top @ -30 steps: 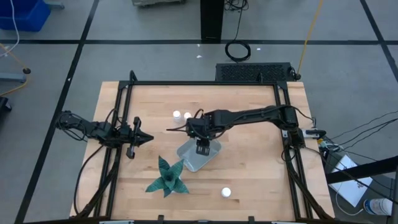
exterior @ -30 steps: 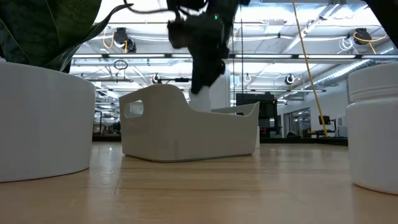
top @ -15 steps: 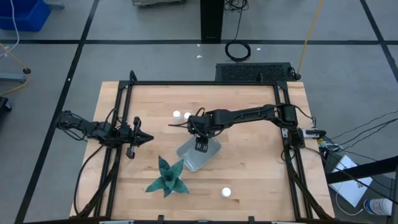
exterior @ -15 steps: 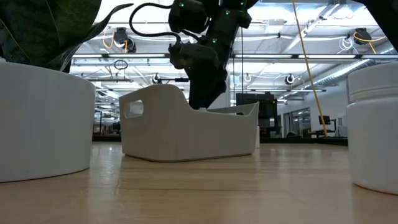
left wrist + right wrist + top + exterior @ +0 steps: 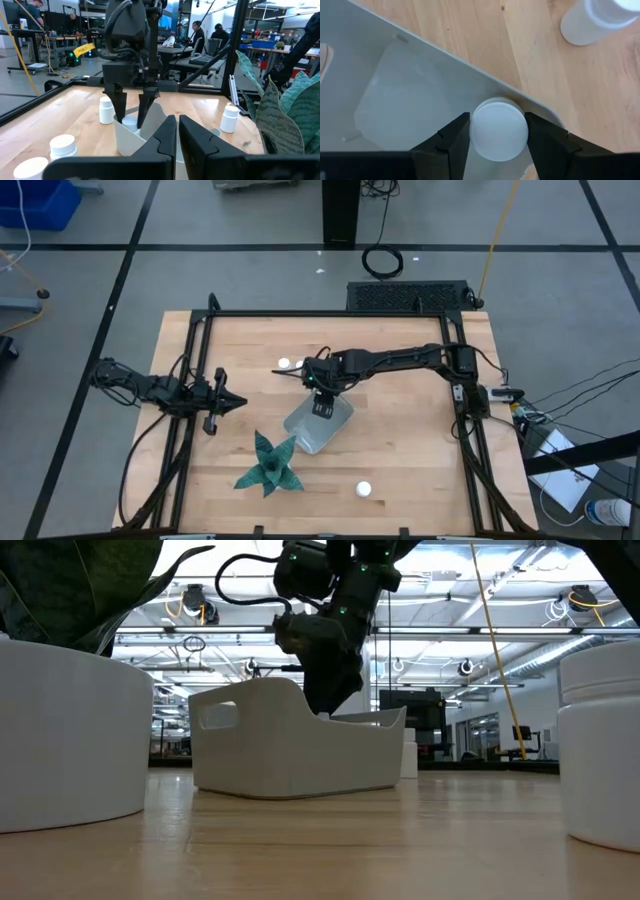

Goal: Pick and place pill bottles into a basket
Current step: Put the white pill bottle into the gray bin

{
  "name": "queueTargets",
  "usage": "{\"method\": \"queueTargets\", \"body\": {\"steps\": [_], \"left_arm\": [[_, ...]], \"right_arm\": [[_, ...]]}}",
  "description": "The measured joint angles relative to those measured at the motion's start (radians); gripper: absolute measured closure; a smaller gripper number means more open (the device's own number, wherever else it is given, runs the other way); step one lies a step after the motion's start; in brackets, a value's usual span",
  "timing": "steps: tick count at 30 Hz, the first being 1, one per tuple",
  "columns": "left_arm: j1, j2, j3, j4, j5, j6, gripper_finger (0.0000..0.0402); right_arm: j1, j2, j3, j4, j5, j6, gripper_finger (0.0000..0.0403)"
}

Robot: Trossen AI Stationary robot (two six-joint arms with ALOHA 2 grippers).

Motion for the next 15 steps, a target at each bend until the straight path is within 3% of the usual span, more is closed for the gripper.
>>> {"method": "queueTargets", "body": {"steps": [15], "left_arm": [[0.0, 0.0, 0.0, 0.0, 0.0, 0.0, 0.0376]], "right_arm": [[0.019, 0.0, 0.0, -0.002, -0.05, -0.027, 0.0231]]}}
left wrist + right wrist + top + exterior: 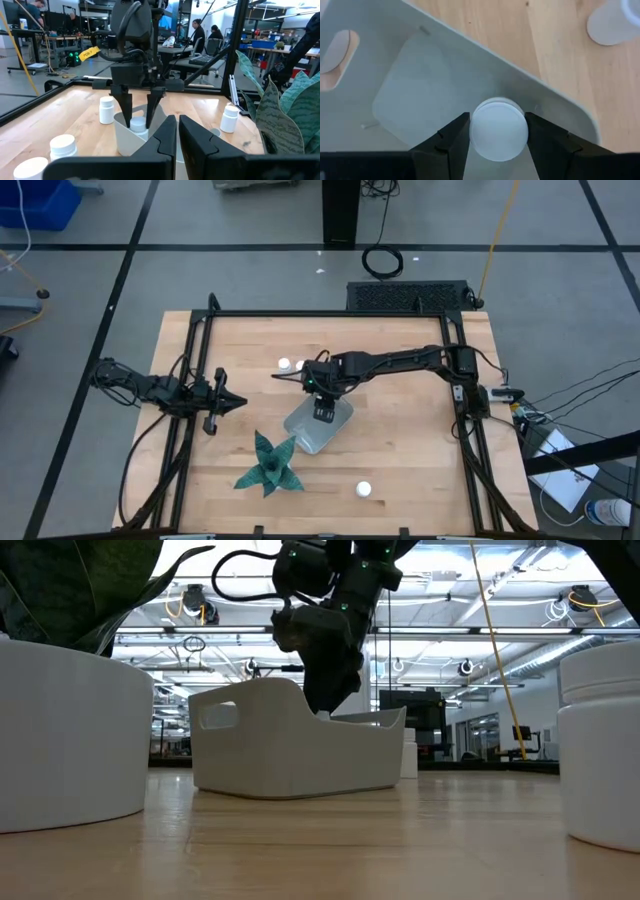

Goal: Pick and place pill bottles into a basket
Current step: Put the white pill bottle into the gray bin

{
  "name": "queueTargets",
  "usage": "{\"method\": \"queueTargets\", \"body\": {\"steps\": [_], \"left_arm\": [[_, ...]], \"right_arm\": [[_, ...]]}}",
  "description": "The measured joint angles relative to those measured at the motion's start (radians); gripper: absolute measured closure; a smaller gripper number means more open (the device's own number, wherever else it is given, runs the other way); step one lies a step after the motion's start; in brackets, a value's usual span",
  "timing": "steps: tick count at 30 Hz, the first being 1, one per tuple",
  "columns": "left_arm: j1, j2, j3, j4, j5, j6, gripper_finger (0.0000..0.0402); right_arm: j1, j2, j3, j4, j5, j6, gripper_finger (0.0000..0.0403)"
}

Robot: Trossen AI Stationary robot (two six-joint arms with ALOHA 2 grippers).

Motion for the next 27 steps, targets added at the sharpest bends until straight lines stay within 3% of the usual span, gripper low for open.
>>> {"method": "queueTargets", "body": {"steps": [14, 27], "left_arm": [[0.0, 0.0, 0.0, 0.0, 0.0, 0.0, 0.0376], [0.0, 0.0, 0.0, 0.001, 0.0, 0.0, 0.0376]], "right_arm": [[0.003, 0.0, 0.0, -0.027, 0.004, 0.01, 0.0137], [0.009, -0.106, 0.0, -0.051, 0.004, 0.039, 0.0134]]}}
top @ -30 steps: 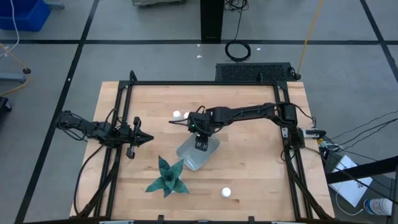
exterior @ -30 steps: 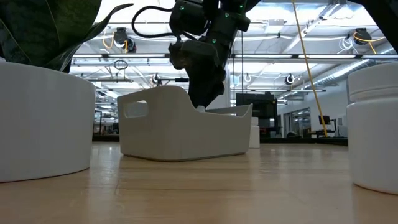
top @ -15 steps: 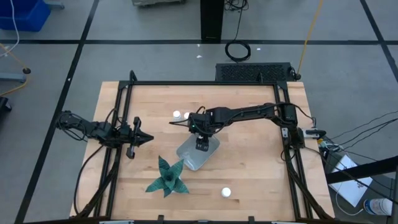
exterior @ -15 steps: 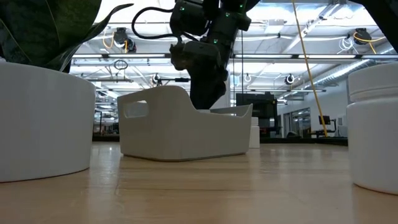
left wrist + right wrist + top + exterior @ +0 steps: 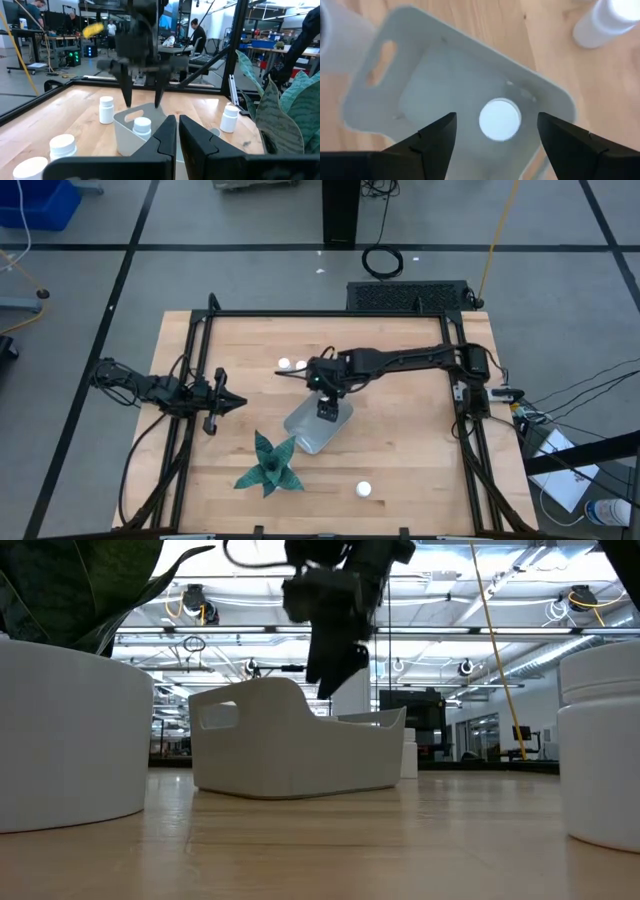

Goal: Pick and place pill bottles into a basket
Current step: Put the white pill bottle into the gray bin

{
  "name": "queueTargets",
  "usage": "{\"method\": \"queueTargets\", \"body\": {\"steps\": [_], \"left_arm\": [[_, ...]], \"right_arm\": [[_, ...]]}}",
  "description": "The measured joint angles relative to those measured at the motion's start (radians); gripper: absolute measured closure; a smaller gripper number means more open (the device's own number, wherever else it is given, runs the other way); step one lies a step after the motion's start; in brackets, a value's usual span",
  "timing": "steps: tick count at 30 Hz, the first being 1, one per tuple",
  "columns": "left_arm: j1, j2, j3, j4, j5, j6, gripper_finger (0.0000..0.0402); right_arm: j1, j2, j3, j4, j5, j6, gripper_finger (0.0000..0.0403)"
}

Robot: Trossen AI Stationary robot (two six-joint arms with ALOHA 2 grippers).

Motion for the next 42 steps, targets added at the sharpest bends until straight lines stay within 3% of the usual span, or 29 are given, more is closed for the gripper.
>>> {"method": "queueTargets", "body": {"steps": [10, 23, 30, 42], "left_arm": [[0.0, 0.0, 0.0, 0.001, 0.0, 0.0, 0.0376], [0.0, 0.0, 0.0, -0.001, 0.0, 0.0, 0.0376], [0.0, 0.0, 0.0, -0.001, 0.0, 0.0, 0.0376], [0.0, 0.0, 0.0, -0.001, 0.0, 0.0, 0.0376]], "right_arm": [[0.006, -0.202, 0.0, 0.047, 0.002, 0.101, 0.0138], [0.104, -0.449, 0.0, 0.105, 0.141, 0.141, 0.0174], [0.238, -0.475, 0.0, 0.105, 0.239, 0.147, 0.0164], [0.435, -0.435, 0.0, 0.122, 0.26, 0.256, 0.0121]]}}
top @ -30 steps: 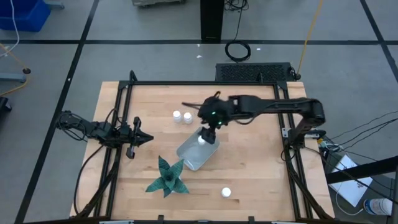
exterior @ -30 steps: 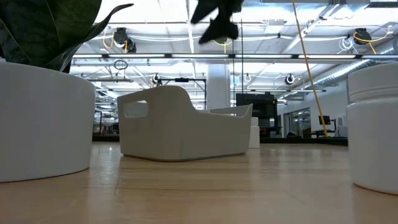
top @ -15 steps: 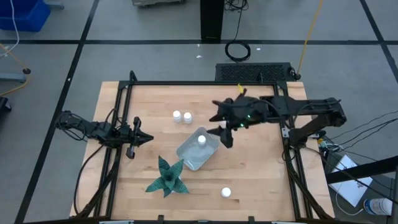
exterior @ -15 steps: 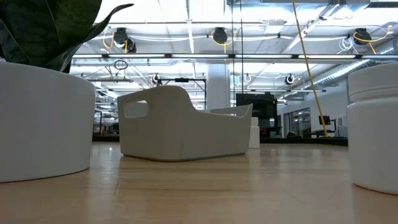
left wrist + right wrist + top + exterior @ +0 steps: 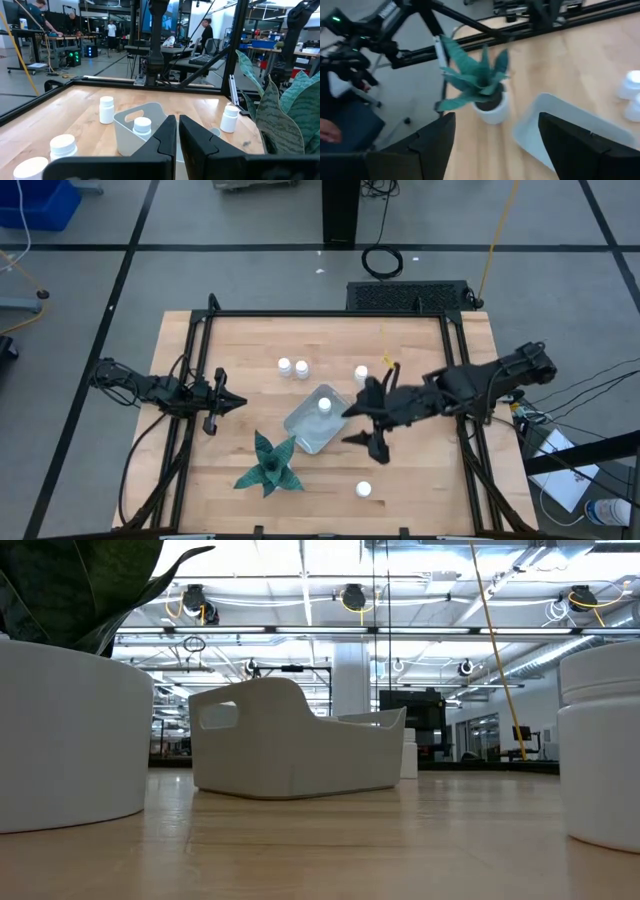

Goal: Pick and place pill bottles into a basket
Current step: Put the white pill bottle into the gray bin

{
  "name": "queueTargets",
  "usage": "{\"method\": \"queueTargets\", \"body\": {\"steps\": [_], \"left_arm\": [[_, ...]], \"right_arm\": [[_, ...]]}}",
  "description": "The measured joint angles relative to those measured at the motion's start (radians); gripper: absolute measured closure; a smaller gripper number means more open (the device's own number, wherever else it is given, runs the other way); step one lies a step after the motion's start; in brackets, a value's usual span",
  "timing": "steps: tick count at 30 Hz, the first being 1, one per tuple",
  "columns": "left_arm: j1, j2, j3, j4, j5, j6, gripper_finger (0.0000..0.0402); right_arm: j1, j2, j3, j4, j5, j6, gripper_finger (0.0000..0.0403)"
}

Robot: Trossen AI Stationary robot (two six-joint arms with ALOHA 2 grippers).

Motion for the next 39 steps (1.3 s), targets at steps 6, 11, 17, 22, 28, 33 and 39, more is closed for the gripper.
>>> {"method": "queueTargets", "body": {"steps": [6, 11, 17, 22, 28, 33, 39], "left_arm": [[0.0, 0.0, 0.0, 0.0, 0.0, 0.0, 0.0376], [0.0, 0.0, 0.0, 0.0, 0.0, 0.0, 0.0376], [0.0, 0.0, 0.0, 0.0, 0.0, 0.0, 0.0376], [0.0, 0.0, 0.0, 0.0, 0.0, 0.0, 0.0376], [0.0, 0.0, 0.0, 0.0, 0.0, 0.0, 0.0376], [0.0, 0.0, 0.0, 0.0, 0.0, 0.0, 0.0376], [0.0, 0.0, 0.0, 0.0, 0.0, 0.0, 0.0376]], "right_arm": [[0.069, 0.079, 0.0, 0.09, -0.081, 0.037, 0.0103], [0.094, 0.135, 0.0, 0.202, -0.212, 0.066, 0.0109], [0.109, 0.175, 0.0, 0.257, -0.262, 0.146, 0.0111], [0.104, 0.176, 0.0, 0.052, -0.2, 0.141, 0.011], [0.114, 0.21, 0.0, -0.064, -0.049, 0.125, 0.011], [0.14, 0.29, 0.0, -0.152, -0.036, 0.089, 0.011], [0.197, 0.364, 0.0, -0.213, -0.053, 0.041, 0.011]]}}
